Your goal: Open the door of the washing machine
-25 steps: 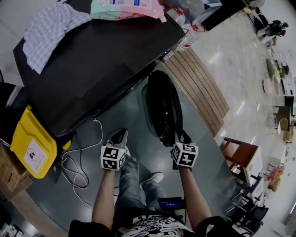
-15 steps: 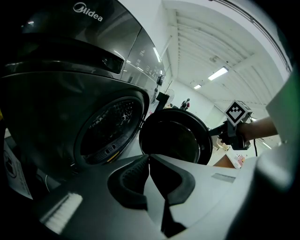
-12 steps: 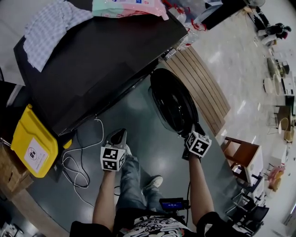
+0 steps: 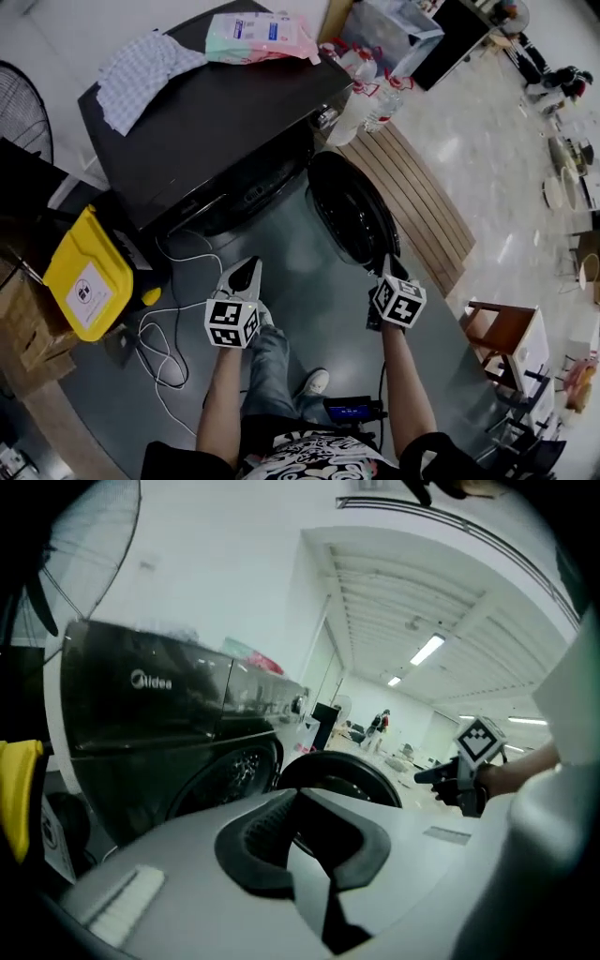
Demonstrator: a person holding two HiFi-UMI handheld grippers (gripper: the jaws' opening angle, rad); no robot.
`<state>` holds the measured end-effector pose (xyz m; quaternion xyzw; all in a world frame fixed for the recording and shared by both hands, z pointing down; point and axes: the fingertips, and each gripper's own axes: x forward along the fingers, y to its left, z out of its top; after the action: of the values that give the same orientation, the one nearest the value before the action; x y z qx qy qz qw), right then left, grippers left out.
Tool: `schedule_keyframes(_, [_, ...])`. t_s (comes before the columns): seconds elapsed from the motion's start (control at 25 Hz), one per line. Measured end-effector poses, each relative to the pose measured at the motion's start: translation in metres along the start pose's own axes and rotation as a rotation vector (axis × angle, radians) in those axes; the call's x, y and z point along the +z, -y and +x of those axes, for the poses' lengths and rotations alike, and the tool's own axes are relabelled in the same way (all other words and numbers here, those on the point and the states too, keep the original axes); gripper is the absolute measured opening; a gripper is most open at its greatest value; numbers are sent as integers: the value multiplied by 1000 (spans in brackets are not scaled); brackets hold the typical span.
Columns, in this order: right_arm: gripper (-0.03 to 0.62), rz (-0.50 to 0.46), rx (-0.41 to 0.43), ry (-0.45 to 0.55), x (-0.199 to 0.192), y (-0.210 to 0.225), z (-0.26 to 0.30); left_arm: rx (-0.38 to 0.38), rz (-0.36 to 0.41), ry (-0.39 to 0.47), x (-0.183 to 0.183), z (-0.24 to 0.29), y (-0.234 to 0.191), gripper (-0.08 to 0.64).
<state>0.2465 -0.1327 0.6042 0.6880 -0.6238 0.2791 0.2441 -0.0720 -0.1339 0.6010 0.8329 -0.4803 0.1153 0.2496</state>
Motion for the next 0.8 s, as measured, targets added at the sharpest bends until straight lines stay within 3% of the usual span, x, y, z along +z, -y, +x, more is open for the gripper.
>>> schedule_keyframes(0.12, [3,-24,204,102,-3,-32,-79,64,-16,84,26,-49,37,8])
schedule_keyframes(0.24, [3,-27,313,170,-13,-32,-168,100,-101,177,47,-111,95,2])
schedule_keyframes(0.48, [2,-35,395,258,-22,-7,-298,110,-14,241,62,-202,203,0])
schedule_keyframes(0.64, [2,-40,430,291,-29,-6,-347,122,-3,258,58,-239,239,1])
schedule_keyframes(0.8, [2,-36,454,333,-33,-13,-372,107,67,270,62,-256,260,0])
